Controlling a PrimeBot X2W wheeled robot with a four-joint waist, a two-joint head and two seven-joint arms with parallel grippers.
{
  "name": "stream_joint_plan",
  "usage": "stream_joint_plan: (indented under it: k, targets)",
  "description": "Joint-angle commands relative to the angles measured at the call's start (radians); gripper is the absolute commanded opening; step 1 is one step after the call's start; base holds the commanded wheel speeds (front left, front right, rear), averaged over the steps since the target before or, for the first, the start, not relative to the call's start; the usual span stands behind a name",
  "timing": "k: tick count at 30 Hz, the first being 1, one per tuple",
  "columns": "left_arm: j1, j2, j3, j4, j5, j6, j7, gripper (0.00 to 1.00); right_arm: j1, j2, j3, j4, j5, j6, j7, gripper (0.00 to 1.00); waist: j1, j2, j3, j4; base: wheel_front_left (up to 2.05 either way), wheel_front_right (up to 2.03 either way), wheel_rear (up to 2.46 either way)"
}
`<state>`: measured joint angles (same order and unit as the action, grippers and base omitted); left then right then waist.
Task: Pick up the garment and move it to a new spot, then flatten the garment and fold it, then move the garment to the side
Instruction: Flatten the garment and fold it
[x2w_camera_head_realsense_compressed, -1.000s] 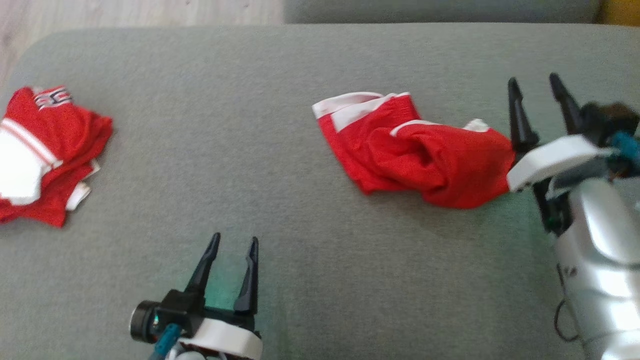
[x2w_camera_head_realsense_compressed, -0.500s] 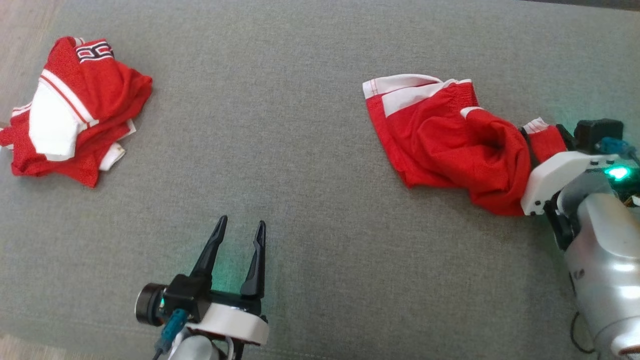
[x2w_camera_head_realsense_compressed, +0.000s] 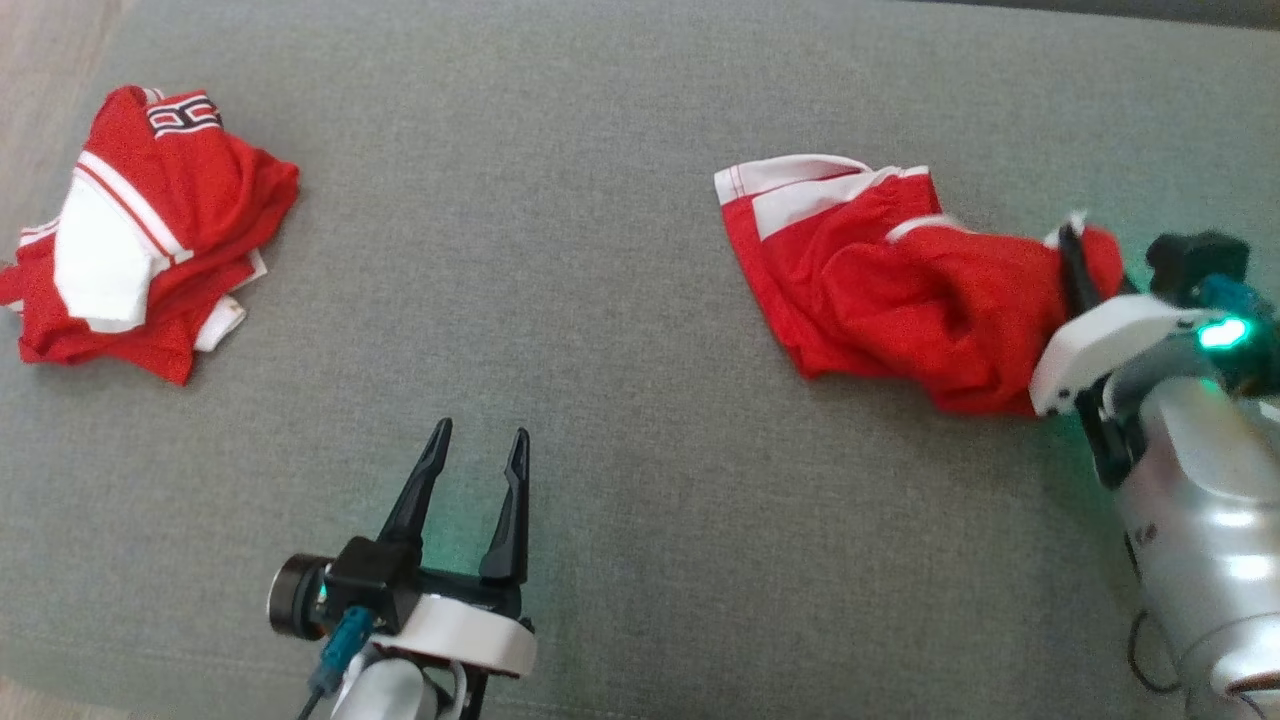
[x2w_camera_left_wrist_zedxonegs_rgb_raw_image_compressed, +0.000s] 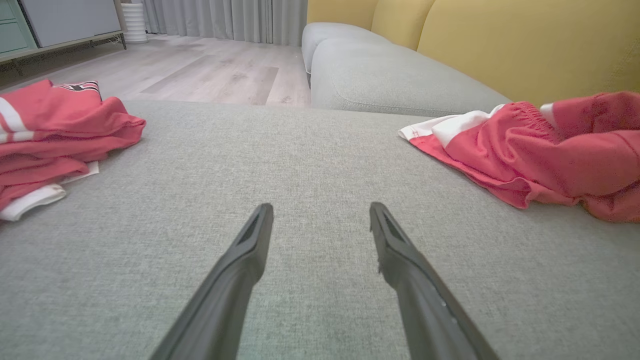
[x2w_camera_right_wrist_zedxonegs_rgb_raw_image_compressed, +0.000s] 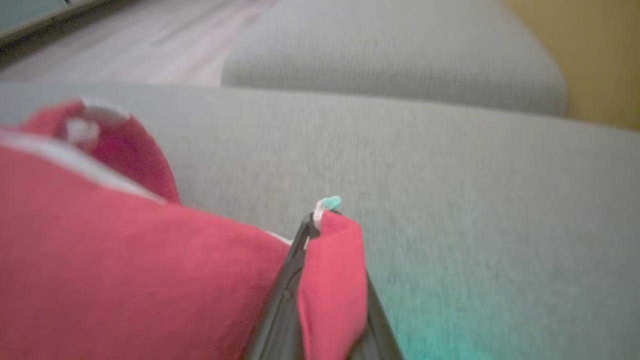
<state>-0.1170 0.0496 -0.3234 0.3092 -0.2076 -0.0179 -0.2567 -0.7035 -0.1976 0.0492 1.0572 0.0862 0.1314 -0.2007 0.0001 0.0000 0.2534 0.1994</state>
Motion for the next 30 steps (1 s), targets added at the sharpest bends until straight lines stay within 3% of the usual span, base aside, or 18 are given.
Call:
stream_joint_plan:
  k: [1, 5, 10, 13, 17, 22, 30]
  targets:
    - [-0.018, 0.001, 0.03, -0.029, -0.005, 0.001, -0.005, 1.0, -0.022, 0.008, 0.023, -0.039, 0.007, -0.001, -0.017, 0.0, -0.0001, 0.0, -0.006, 0.003, 0.0, 0.0, 0.0]
    - [-0.006, 0.001, 0.03, -0.025, -0.012, 0.0, -0.005, 1.0, -0.105, 0.035, 0.082, -0.197, 0.064, -0.001, -0.059, 0.0, -0.0001, 0.0, -0.038, 0.015, 0.0, 0.0, 0.0]
    - [0.012, 0.001, 0.021, -0.02, -0.028, -0.001, -0.005, 1.0, -0.213, 0.059, 0.21, -0.502, 0.155, -0.001, -0.061, 0.0, -0.0001, 0.0, -0.084, 0.054, 0.0, 0.0, 0.0]
    - [0.028, 0.001, 0.012, -0.014, -0.034, -0.003, -0.005, 1.0, -0.274, 0.077, 0.293, -0.595, 0.204, -0.001, -0.061, 0.0, -0.0001, 0.0, -0.116, 0.087, 0.0, 0.0, 0.0]
    - [0.053, 0.001, 0.009, -0.005, -0.034, -0.003, -0.005, 1.0, -0.351, 0.1, 0.379, -0.648, 0.248, -0.001, -0.061, 0.0, -0.0001, 0.0, -0.152, 0.129, 0.0, 0.0, 0.0]
    - [0.078, 0.001, 0.02, -0.004, -0.031, -0.005, -0.005, 1.0, -0.379, 0.1, 0.385, -0.649, 0.262, -0.001, -0.061, 0.0, -0.0001, 0.0, -0.169, 0.151, 0.0, 0.0, 0.0]
    - [0.095, 0.001, 0.039, -0.012, -0.031, -0.004, -0.005, 1.0, -0.195, -0.032, 0.291, -0.544, 0.232, -0.001, -0.061, 0.0, -0.0001, 0.0, -0.151, 0.101, 0.0, 0.0, 0.0]
